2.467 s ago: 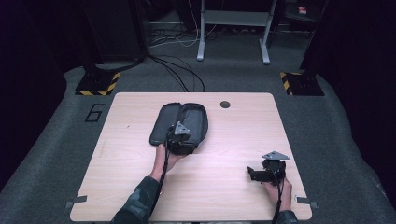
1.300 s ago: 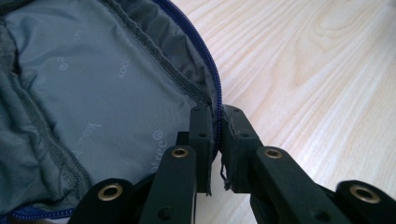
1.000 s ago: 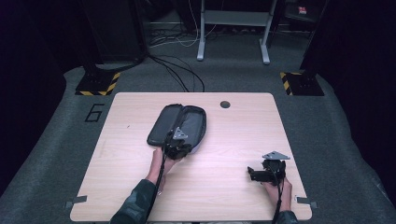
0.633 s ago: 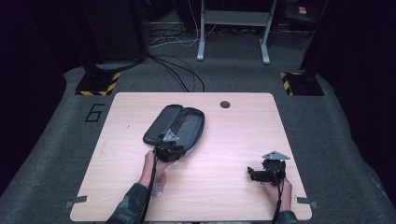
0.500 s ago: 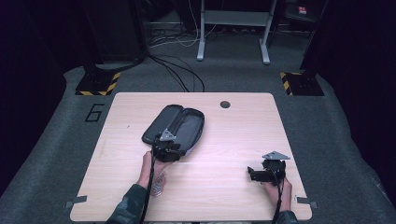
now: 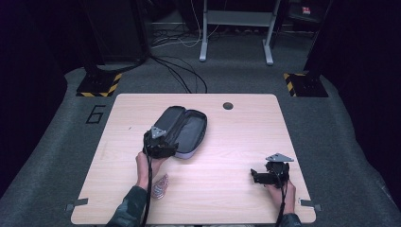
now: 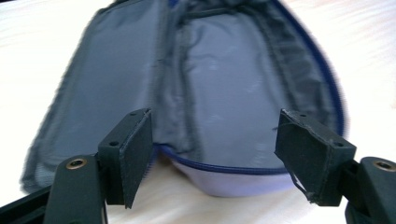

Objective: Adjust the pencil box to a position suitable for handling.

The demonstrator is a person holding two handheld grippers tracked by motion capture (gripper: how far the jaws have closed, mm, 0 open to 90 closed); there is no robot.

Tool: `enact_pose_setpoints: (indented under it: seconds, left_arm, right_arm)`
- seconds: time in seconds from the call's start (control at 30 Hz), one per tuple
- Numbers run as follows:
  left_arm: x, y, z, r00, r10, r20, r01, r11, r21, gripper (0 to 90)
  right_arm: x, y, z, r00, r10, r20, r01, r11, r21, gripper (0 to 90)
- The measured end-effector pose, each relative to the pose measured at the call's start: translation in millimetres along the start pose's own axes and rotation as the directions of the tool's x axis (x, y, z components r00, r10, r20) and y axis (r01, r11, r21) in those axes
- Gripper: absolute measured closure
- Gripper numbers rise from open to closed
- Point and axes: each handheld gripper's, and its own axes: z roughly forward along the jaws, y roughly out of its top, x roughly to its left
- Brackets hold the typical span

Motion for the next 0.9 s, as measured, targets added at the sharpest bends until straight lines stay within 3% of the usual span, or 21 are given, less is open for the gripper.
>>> enact_pose_setpoints:
  seconds: [0.27,0.5,0.57,0.83,0.9]
  left_arm:
    - [15.7,-1.2,22.5,0.9972,-0.035,-0.066,0.038,0.9977,0.056,44.6]
    - [21.4,-1.4,28.8,0.9972,-0.018,-0.073,0.022,0.9984,0.051,69.5]
    - [23.0,-0.4,30.0,0.998,0.01,-0.062,-0.007,0.9983,0.058,74.2]
    - [16.4,5.3,40.3,0.9984,0.042,-0.039,-0.04,0.9978,0.053,74.8]
    - [13.5,7.5,44.0,0.999,0.032,-0.032,-0.031,0.9981,0.053,73.6]
  right_arm:
    - [0.0,-0.1,0.1,1.0,0.001,0.0,-0.001,1.0,-0.004,2.9]
    - [-0.1,-0.1,0.1,1.0,0.0,-0.001,0.0,1.0,-0.003,2.9]
    - [0.0,-0.1,0.2,1.0,0.001,0.0,-0.001,1.0,-0.003,2.9]
    - [0.0,0.0,0.0,1.0,0.001,0.0,-0.001,1.0,-0.002,2.9]
    - [0.0,0.0,0.1,1.0,0.0,0.0,0.0,1.0,-0.001,2.9]
